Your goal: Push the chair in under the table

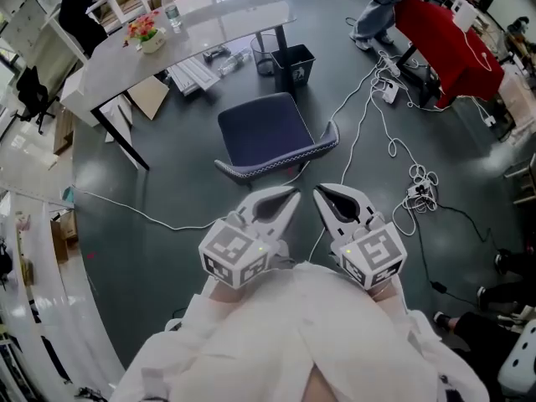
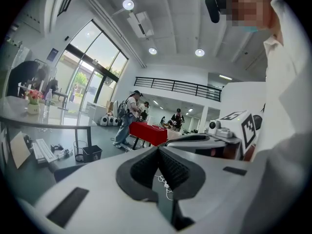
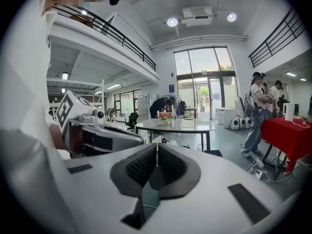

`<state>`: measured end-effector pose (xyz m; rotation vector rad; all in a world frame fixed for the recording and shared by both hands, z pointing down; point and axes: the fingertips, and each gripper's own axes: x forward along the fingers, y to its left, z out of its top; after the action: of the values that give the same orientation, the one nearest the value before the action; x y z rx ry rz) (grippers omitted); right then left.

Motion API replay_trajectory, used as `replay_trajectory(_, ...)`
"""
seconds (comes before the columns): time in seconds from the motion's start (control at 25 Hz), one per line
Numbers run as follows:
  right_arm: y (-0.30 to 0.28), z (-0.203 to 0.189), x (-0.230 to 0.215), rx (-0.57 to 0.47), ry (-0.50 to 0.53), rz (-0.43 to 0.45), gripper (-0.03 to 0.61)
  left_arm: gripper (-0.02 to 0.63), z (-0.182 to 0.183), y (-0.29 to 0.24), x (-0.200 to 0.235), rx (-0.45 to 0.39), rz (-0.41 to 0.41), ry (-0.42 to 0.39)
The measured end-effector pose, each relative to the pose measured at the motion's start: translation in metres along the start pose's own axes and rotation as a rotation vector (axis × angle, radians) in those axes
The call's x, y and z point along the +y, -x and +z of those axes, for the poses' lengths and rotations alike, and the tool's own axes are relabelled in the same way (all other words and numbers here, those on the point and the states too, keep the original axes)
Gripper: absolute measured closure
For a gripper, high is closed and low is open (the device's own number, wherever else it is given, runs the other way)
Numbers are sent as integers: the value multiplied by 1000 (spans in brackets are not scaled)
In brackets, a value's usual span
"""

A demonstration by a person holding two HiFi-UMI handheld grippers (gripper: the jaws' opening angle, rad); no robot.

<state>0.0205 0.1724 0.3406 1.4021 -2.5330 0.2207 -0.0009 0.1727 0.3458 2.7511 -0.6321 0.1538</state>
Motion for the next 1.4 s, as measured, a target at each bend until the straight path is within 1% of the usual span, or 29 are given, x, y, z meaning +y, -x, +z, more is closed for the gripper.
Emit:
replay_trajectory(0.24,-27,-3,-12,18,-23,-12,546,600,-5,-15,27,48,-35,7)
replay_trajectory(0.44,-22,-9,-12,44,-34,3,546,600,-12,-18,19,65,-36,29)
replay_trajectory(0.56,-27,-11,-16,54,-36,15,546,600,-16,-19,23,73,-25,41)
replay_trajectory(0.76,-37,-12,-26,56,-37,52,546,600,-17,-26,34,75,19,63)
replay_trajectory(1.04,-62,5,-51,38,-11,123,546,600,-1,-42,57,58,102,60)
replay_trajectory(1.4,-93,16,-84,22,24,208,546,600,15,-62,91,28,213,63)
